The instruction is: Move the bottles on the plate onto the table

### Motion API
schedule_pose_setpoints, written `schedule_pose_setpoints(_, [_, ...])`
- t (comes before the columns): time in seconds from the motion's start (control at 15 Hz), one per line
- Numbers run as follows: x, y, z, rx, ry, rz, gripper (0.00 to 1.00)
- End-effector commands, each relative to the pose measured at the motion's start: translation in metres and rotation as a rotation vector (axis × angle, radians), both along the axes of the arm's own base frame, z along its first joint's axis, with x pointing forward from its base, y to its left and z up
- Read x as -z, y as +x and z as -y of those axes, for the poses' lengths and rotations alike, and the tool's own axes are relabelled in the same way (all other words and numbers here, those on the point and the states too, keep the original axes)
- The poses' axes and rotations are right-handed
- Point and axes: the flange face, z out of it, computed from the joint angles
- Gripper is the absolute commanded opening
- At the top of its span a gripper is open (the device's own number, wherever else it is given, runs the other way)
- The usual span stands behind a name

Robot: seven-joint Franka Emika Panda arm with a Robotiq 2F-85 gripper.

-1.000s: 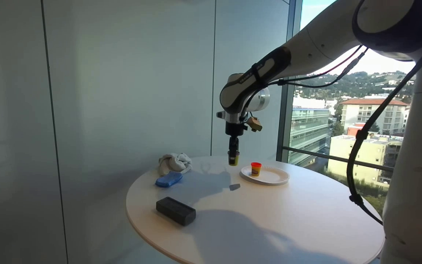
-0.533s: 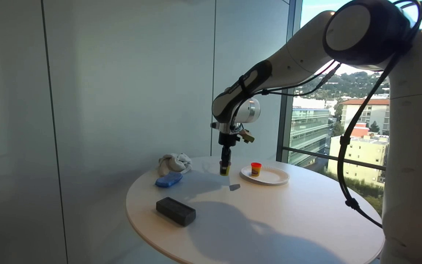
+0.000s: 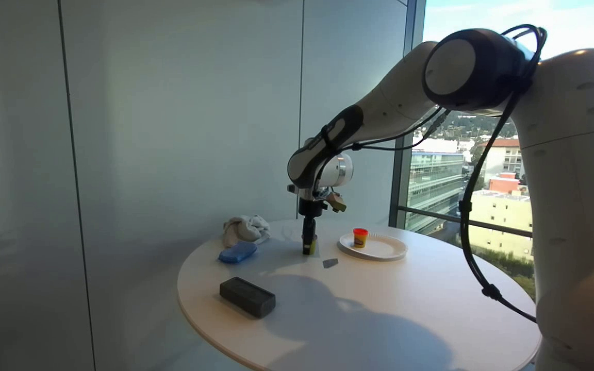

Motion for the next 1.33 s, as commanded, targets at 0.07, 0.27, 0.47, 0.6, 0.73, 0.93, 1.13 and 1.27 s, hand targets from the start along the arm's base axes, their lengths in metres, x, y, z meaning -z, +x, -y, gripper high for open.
schedule_pose_setpoints(0.07, [-0.018, 0.006, -0.001, 0.024, -0.078, 0.057, 1.0])
schedule_pose_setpoints(0.27, [-0.056, -0.004, 0.008, 0.061, -0.201, 0.15, 1.0])
schedule_pose_setpoints(0.47, [-0.117, -0.031, 0.022, 0.163, -0.259, 0.191, 1.0])
schedule_pose_setpoints(0.6, [-0.154, -0.054, 0.033, 0.248, -0.216, 0.175, 1.0])
schedule_pose_setpoints(0.73, [-0.183, -0.088, 0.053, 0.363, -0.199, 0.126, 1.0])
schedule_pose_setpoints(0.93, [-0.202, -0.132, 0.086, 0.45, -0.112, 0.049, 1.0])
schedule_pose_setpoints(1.13, [-0.181, -0.141, 0.116, 0.532, -0.055, 0.005, 1.0])
schedule_pose_setpoints(1.27, [-0.161, -0.134, 0.125, 0.558, -0.027, -0.002, 1.0])
